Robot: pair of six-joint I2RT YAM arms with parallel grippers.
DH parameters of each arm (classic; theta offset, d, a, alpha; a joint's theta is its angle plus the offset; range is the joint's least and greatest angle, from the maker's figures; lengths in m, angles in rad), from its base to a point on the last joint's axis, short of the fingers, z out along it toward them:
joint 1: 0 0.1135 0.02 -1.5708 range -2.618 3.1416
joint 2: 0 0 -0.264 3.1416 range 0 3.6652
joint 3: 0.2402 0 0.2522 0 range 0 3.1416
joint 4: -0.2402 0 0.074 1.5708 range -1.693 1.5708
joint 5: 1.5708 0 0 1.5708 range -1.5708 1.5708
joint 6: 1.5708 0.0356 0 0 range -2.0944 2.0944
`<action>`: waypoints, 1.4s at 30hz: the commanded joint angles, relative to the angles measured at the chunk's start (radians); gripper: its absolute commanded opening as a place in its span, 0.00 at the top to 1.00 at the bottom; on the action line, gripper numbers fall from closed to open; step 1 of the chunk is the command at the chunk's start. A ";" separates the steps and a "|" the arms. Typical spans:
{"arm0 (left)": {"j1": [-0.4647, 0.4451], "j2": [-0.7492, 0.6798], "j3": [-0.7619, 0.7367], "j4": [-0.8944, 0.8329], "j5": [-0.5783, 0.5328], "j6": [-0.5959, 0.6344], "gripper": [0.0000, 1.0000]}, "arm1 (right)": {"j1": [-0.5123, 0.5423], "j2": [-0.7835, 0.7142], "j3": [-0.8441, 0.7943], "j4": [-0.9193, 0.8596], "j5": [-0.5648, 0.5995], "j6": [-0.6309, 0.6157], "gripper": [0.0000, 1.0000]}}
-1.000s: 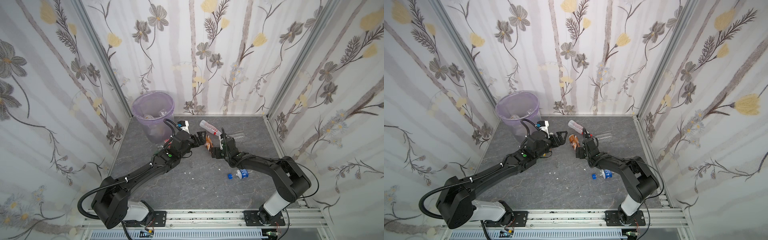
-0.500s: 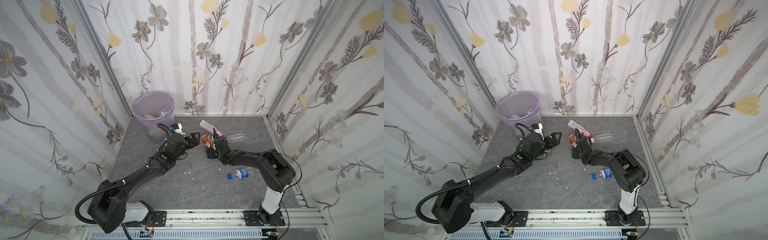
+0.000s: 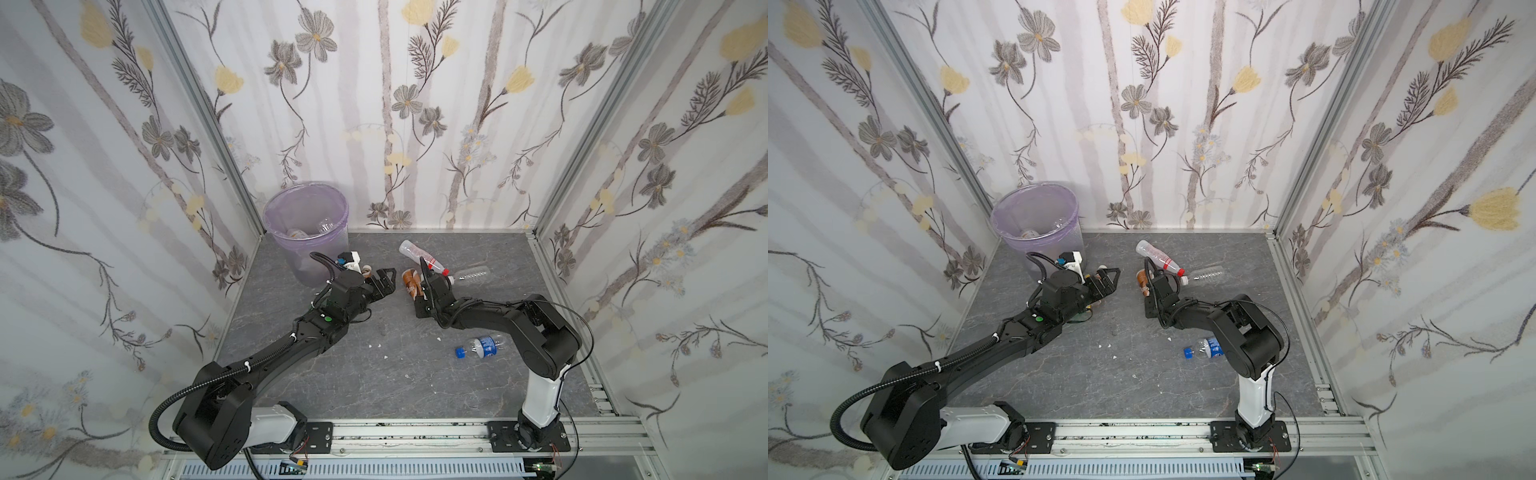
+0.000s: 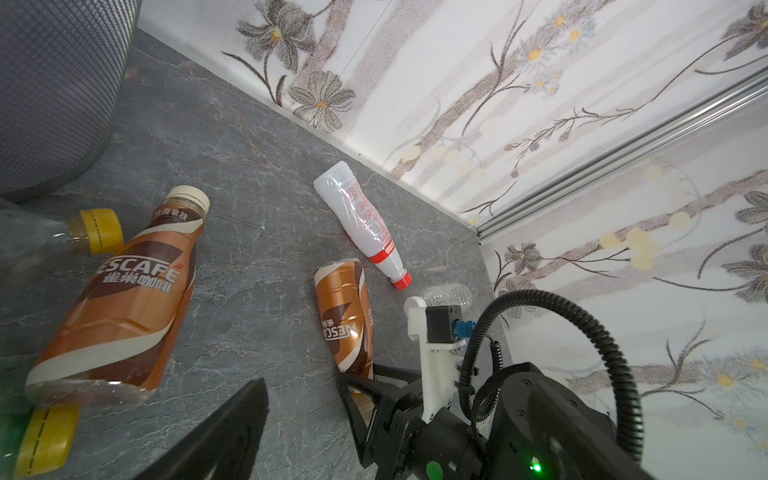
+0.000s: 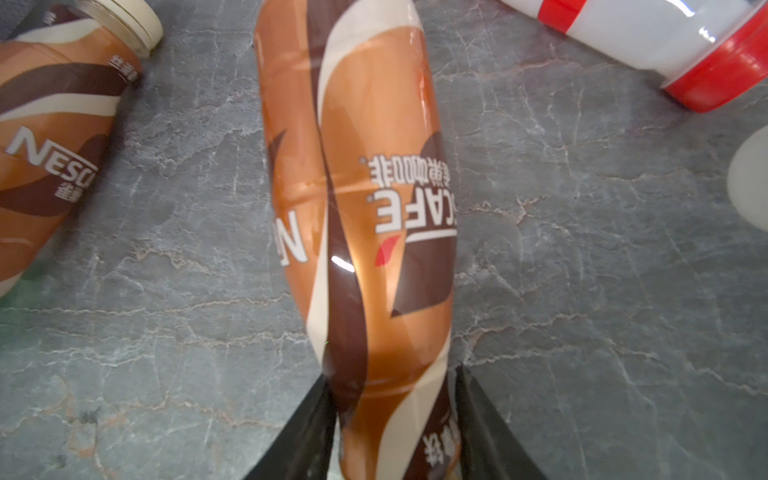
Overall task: Throw the plastic bottles in the bin
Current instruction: 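Lift the Nescafe bottle to the left gripper while the left gripper grasps its end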
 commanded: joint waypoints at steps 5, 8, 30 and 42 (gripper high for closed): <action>0.003 -0.001 -0.016 0.058 0.003 -0.029 0.00 | 0.007 -0.002 -0.010 -0.005 0.020 0.017 0.65; 0.004 0.014 -0.012 0.058 0.018 -0.035 0.00 | 0.009 -0.021 -0.029 0.013 0.014 0.018 0.69; 0.033 0.199 0.139 0.057 0.224 -0.024 0.00 | 0.088 -0.355 -0.113 0.036 -0.052 0.009 0.69; 0.025 0.282 0.198 0.058 0.251 0.003 0.04 | 0.135 -0.399 -0.106 0.053 -0.074 -0.004 0.69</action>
